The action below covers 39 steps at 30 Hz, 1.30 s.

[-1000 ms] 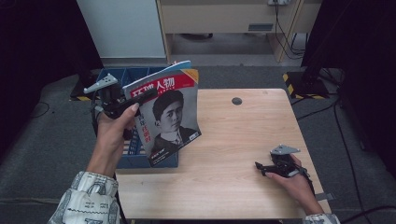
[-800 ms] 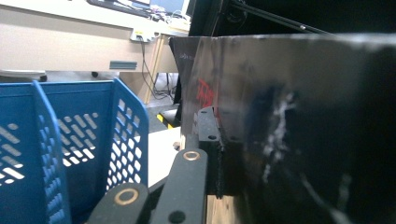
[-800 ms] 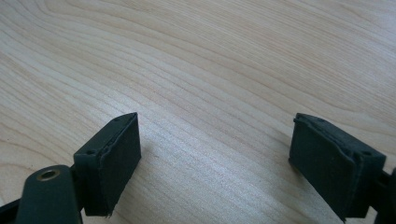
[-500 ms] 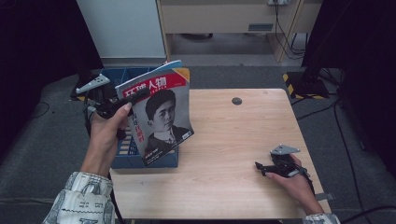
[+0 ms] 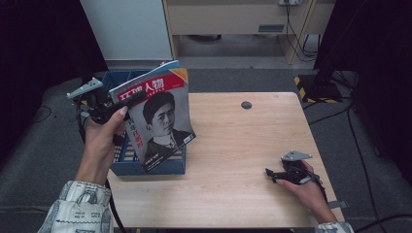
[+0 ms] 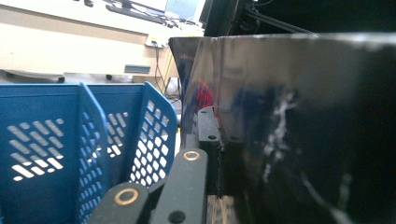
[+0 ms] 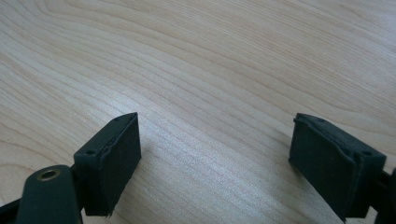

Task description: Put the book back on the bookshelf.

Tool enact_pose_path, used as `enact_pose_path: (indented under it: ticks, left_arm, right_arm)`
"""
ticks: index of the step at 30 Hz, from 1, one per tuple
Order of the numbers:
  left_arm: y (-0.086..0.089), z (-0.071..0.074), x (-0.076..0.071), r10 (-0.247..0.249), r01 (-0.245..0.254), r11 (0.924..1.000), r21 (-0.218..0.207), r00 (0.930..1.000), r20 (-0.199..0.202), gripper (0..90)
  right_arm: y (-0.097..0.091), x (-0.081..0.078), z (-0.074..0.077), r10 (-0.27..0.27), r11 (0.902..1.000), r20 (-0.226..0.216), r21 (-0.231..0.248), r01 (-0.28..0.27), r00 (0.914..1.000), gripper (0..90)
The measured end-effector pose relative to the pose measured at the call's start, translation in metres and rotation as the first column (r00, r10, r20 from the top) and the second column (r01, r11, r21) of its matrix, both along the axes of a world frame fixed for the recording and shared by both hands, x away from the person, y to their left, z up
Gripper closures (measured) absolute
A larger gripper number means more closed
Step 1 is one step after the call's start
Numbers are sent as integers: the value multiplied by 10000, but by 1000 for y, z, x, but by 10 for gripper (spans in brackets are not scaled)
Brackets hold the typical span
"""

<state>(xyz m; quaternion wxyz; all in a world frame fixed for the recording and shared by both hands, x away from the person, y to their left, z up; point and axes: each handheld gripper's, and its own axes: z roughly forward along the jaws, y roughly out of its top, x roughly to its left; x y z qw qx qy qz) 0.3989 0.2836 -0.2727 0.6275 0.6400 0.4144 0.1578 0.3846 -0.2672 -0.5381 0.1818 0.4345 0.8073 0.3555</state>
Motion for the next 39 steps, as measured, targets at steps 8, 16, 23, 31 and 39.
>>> enact_pose_path:
  ticks: [8,16,23,31,39]
  left_arm:
    - [13,4,-4,204,-204,9998,-32,9998,69,865]
    - [25,3,-7,453,-453,9990,21,9990,43,865]
    - [36,2,-8,662,-662,9978,-82,9978,-29,865]
    - [51,2,-10,940,-946,9949,-359,9954,-181,865]
    - [76,4,-21,1368,-1374,9885,-634,9905,-134,865]
  right_arm:
    - [0,0,0,-2,10000,0,0,2,10000,167]
    - [0,1,0,-58,10000,29,-39,58,10000,167]
    - [0,1,0,-51,10000,12,-40,51,10000,167]
    - [0,1,0,-36,10000,27,-49,36,10000,167]
    - [0,1,0,-30,10000,26,-49,30,10000,167]
